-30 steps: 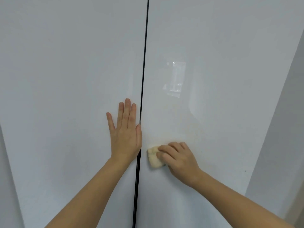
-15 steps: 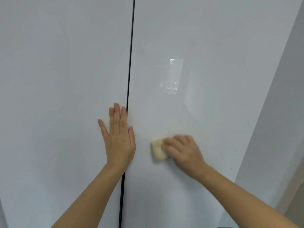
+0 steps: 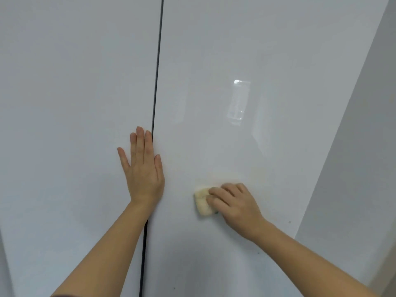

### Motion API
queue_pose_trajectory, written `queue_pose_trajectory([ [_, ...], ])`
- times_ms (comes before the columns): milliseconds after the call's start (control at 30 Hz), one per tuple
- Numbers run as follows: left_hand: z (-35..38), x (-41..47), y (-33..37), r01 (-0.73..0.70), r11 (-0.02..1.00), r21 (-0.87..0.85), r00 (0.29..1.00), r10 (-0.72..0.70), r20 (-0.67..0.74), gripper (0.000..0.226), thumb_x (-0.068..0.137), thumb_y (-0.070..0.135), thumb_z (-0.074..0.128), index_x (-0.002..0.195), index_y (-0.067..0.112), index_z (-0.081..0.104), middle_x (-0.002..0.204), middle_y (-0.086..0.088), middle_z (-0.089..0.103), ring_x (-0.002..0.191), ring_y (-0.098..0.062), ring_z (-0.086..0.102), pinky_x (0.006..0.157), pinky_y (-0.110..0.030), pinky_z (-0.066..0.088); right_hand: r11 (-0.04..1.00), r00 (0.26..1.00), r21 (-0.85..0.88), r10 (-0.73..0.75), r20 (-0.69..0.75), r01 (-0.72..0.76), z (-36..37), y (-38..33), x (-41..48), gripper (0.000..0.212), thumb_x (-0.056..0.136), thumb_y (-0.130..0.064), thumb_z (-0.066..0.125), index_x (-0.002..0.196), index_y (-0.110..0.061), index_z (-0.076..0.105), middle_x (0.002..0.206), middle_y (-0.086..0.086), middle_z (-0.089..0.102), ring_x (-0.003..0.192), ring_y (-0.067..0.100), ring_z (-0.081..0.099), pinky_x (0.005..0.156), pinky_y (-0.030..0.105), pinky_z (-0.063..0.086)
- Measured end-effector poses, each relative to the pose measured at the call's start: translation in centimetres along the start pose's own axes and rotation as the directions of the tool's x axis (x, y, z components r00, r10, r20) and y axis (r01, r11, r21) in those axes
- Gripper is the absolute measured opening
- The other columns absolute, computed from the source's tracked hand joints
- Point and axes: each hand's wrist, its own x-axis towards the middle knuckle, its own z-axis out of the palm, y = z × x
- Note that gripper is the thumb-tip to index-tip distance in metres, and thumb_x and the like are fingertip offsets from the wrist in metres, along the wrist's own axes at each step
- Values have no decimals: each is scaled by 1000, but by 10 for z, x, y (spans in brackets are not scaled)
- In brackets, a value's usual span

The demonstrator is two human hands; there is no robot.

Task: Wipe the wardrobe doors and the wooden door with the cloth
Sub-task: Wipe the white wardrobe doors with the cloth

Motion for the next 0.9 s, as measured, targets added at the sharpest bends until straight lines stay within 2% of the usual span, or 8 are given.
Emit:
queue_pose_trajectory([
  [133,0,-1,1,0,999,34,1000,0,-9,58,101,20,24,156,11,7,164,-2,2,151,-18,-1,121,-53,0,979,958,22,205,-203,-205,-26,46,50,32,77,5,58,101,-16,57,105,6,68,89,27,53,65,35,38],
  [200,-1,-2,1,-2,999,44,1000,2,-10,58,102,21,24,156,12,6,164,-2,1,151,-18,-1,121,-52,0,961,931,52,276,-240,-272,-28,48,52,33,76,4,58,102,-16,57,106,6,67,91,27,52,67,35,39],
  [333,0,-1,2,1,998,56,1000,0,-19,58,101,21,23,155,11,6,164,-4,3,151,-18,0,121,-53,2,990,982,32,140,-129,-137,-4,10,-10,21,97,-6,47,98,-15,65,108,5,67,86,29,56,65,36,43],
  [467,0,0,2,3,998,59,1000,-1,-31,58,100,20,25,155,10,10,164,-5,6,151,-19,2,121,-53,3,1000,999,-3,-31,10,31,-8,13,-35,17,95,-4,53,93,-16,65,106,2,68,80,26,60,63,33,40],
  [567,0,0,2,5,998,62,999,-2,-41,58,100,19,25,155,10,10,164,-5,6,151,-19,3,121,-53,3,998,994,-18,54,-92,-56,-31,50,-4,19,94,-3,51,99,-16,63,107,6,69,87,27,55,65,35,38],
  [700,0,-1,3,4,997,73,999,-1,-40,58,100,20,25,155,10,10,164,-5,6,151,-19,2,121,-53,3,972,950,21,232,-209,-232,-42,70,11,34,76,5,61,102,-16,59,110,4,63,90,28,52,67,36,37],
  [800,-1,-1,3,8,997,72,999,-5,-40,58,100,20,25,155,10,11,164,-5,6,151,-18,2,121,-53,4,982,972,21,189,-139,-188,-22,39,-37,18,94,-4,50,102,-16,60,113,4,60,89,29,53,68,35,38],
  [900,0,-1,3,3,997,77,999,0,-41,58,100,20,25,155,10,11,164,-5,7,151,-18,2,121,-53,4,998,998,10,66,-25,-66,-17,23,-78,21,102,-9,40,100,-17,60,110,4,65,85,28,57,66,34,39],
])
